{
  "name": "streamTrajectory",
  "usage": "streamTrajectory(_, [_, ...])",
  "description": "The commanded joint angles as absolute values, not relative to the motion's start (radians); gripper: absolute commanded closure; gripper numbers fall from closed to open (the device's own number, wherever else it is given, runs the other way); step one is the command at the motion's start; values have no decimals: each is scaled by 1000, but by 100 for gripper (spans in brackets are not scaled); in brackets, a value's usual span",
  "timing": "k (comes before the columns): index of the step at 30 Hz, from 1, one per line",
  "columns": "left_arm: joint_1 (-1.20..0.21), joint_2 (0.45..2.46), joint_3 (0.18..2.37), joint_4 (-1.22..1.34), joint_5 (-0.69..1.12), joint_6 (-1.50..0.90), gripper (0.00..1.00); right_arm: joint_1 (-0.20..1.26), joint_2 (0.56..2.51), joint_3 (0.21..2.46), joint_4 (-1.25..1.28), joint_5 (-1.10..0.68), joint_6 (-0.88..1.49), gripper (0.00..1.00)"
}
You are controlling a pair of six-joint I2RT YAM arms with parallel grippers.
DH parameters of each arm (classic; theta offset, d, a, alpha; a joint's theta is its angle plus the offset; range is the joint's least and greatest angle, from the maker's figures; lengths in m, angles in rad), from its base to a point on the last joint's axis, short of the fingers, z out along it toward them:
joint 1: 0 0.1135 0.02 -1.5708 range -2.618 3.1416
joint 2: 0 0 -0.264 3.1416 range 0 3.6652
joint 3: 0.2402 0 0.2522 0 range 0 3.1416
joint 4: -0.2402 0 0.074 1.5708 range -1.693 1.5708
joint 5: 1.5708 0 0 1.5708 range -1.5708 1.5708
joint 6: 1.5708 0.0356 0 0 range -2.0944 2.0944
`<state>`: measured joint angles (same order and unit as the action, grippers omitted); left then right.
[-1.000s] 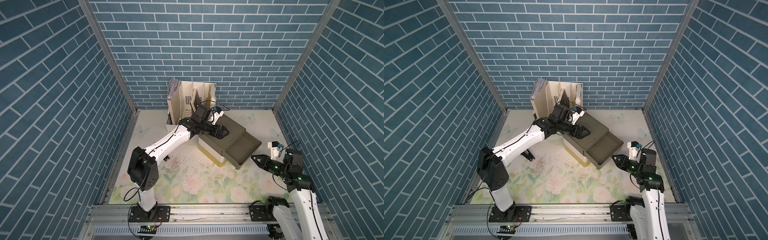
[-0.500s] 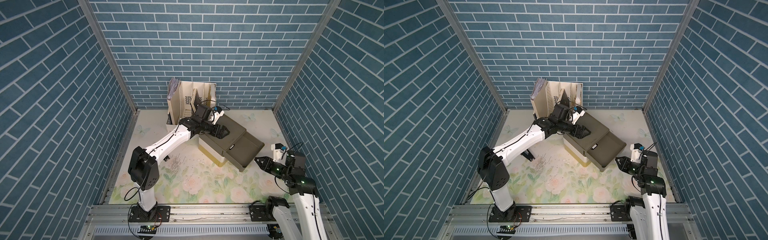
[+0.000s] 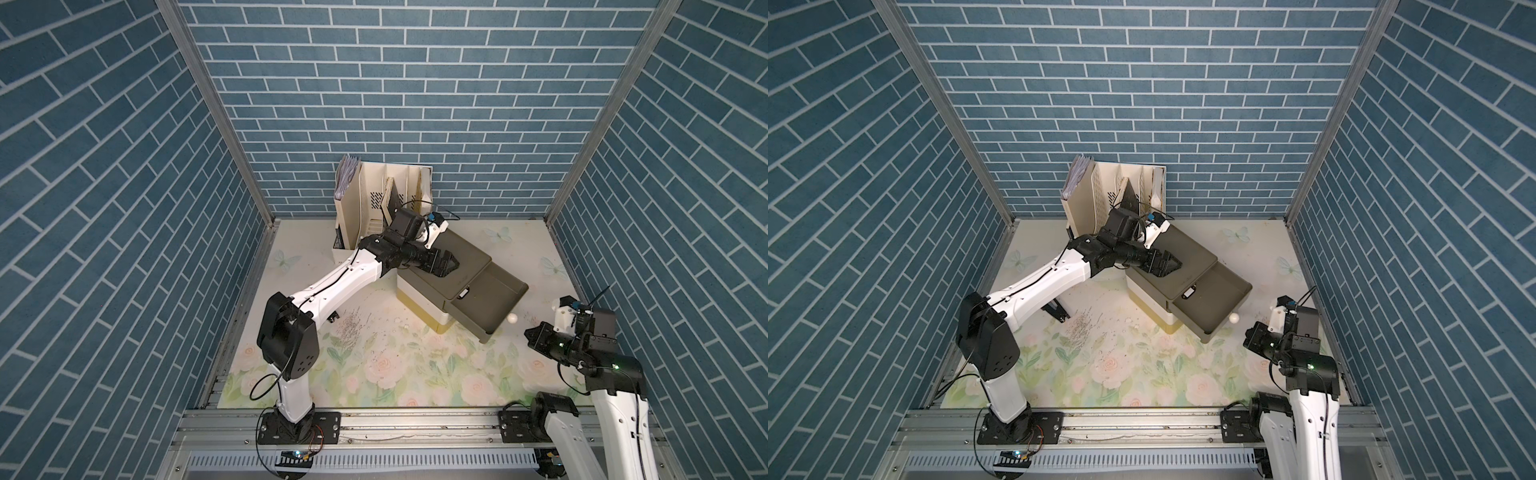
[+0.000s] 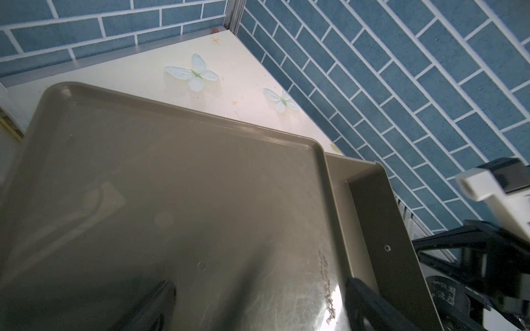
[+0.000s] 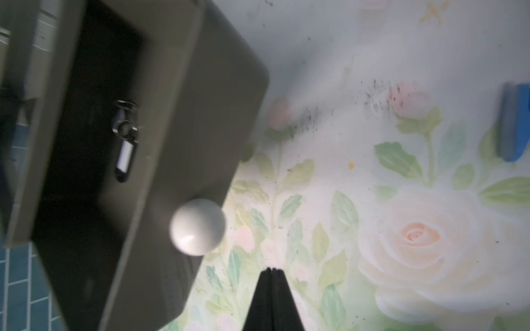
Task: Take the keys out of the drawer
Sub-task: Open the drawer in the storage box.
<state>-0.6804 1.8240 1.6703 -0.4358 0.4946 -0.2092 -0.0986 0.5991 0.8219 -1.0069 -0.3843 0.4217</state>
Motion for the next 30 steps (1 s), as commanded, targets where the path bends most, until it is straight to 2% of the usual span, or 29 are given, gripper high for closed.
streamTrajectory(1, [-684,1865,1661,-521,483,-215,3,-98,662,960,-1003,-449,412,95])
streamTrajectory(5, [-684,1862,1654,-517,464,-215,4,-93,794,1059,-960,-553,397,96])
streamTrajectory(12, [-684,1835,1629,-510,436,-214,3,40,981,1154,-910,-514,384,100])
streamTrajectory(17, [-684,1833,1624,-511,430,-210,4,234,1085,1160,-867,-422,428,100])
streamTrajectory(30, [-686,1879,1701,-633,296,-164,4,438,1348,1364,-1154,-20,338,100])
